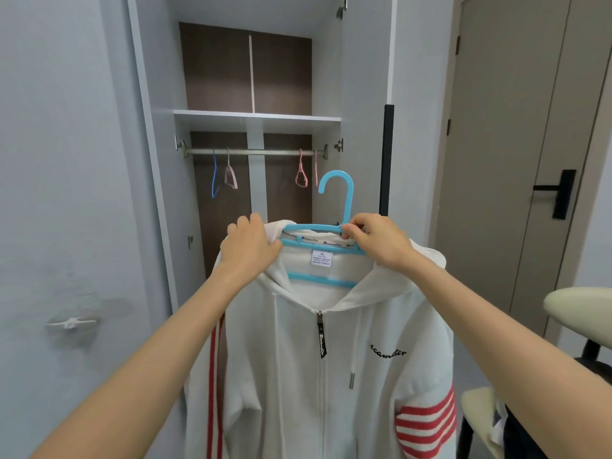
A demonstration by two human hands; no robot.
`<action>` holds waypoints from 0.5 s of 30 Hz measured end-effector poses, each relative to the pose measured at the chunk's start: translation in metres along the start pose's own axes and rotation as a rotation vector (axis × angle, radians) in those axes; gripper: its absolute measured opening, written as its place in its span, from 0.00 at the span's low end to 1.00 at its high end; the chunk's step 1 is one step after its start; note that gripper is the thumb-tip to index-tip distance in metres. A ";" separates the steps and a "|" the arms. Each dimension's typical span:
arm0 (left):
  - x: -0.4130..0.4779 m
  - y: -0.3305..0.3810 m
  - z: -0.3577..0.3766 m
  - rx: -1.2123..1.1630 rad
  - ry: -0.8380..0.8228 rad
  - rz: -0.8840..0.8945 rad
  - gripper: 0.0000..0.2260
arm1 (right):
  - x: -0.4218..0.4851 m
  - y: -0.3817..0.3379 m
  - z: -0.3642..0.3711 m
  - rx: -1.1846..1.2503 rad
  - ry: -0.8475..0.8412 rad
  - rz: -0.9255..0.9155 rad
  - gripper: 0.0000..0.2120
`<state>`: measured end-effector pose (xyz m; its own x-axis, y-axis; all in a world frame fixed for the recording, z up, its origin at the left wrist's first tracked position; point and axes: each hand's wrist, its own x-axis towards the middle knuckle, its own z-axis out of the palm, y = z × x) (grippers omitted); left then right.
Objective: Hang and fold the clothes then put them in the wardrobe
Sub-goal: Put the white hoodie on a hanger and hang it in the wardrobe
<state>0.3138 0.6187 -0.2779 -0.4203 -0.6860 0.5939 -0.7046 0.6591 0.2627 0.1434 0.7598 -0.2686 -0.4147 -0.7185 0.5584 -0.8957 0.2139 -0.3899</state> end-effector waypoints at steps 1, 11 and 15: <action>-0.001 -0.001 -0.001 0.024 -0.021 0.018 0.17 | 0.000 0.000 0.001 -0.011 0.013 -0.008 0.11; 0.005 0.019 -0.011 -0.098 -0.018 0.307 0.12 | 0.000 0.008 -0.001 -0.086 0.021 -0.132 0.11; 0.006 0.016 0.001 0.025 -0.289 0.380 0.16 | -0.009 0.014 0.007 -0.082 -0.015 -0.134 0.12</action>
<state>0.2996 0.6255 -0.2709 -0.7902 -0.4574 0.4079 -0.4821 0.8749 0.0469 0.1356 0.7651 -0.2842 -0.2887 -0.7541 0.5899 -0.9532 0.1685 -0.2511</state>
